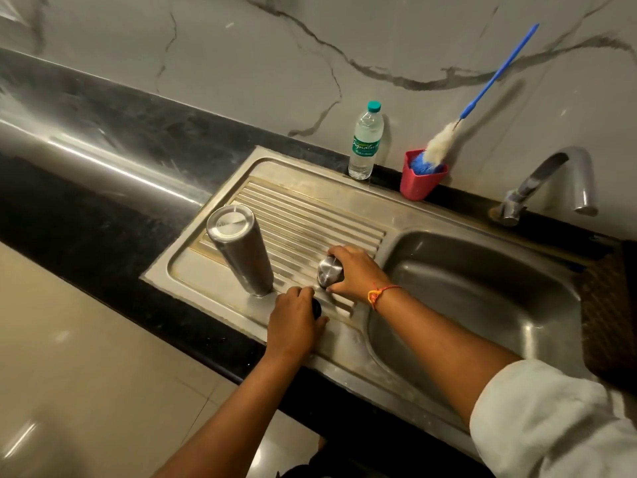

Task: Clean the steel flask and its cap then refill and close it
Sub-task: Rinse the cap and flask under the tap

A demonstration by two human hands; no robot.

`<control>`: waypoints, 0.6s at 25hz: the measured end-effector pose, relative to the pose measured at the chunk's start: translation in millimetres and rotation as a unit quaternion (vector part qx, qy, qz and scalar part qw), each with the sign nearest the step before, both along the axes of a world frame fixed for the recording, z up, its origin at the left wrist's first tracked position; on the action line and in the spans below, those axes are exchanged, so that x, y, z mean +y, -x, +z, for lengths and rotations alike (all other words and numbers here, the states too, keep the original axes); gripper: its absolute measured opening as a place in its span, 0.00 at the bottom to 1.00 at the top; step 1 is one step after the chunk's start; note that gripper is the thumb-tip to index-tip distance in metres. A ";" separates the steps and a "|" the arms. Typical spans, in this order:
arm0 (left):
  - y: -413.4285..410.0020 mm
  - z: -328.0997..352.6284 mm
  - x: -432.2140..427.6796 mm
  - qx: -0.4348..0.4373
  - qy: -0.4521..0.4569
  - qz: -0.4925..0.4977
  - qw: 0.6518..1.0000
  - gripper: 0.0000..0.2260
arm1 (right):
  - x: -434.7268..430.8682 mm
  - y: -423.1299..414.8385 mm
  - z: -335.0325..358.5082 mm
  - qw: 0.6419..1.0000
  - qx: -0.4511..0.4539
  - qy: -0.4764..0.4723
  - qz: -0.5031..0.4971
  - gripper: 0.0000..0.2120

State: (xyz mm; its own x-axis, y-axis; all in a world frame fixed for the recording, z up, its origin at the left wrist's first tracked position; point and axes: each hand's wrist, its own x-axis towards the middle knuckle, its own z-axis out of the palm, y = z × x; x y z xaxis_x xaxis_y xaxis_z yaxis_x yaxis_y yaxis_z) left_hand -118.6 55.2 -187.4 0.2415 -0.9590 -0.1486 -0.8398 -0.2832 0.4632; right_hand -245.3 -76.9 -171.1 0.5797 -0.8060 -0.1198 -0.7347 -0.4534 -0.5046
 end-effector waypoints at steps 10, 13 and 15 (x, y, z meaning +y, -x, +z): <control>27.6 16.9 -1.4 0.197 0.028 0.088 0.976 0.21 | 2.6 52.1 -6.7 0.971 -0.164 -0.091 -0.149 0.35; 68.8 18.5 -20.9 0.369 -0.004 0.132 0.920 0.19 | 6.6 110.7 -16.4 0.936 -0.178 -0.062 -0.297 0.18; 102.0 16.6 -38.2 0.471 -0.027 0.162 0.867 0.15 | 7.2 146.7 -16.6 0.912 -0.166 -0.058 -0.371 0.12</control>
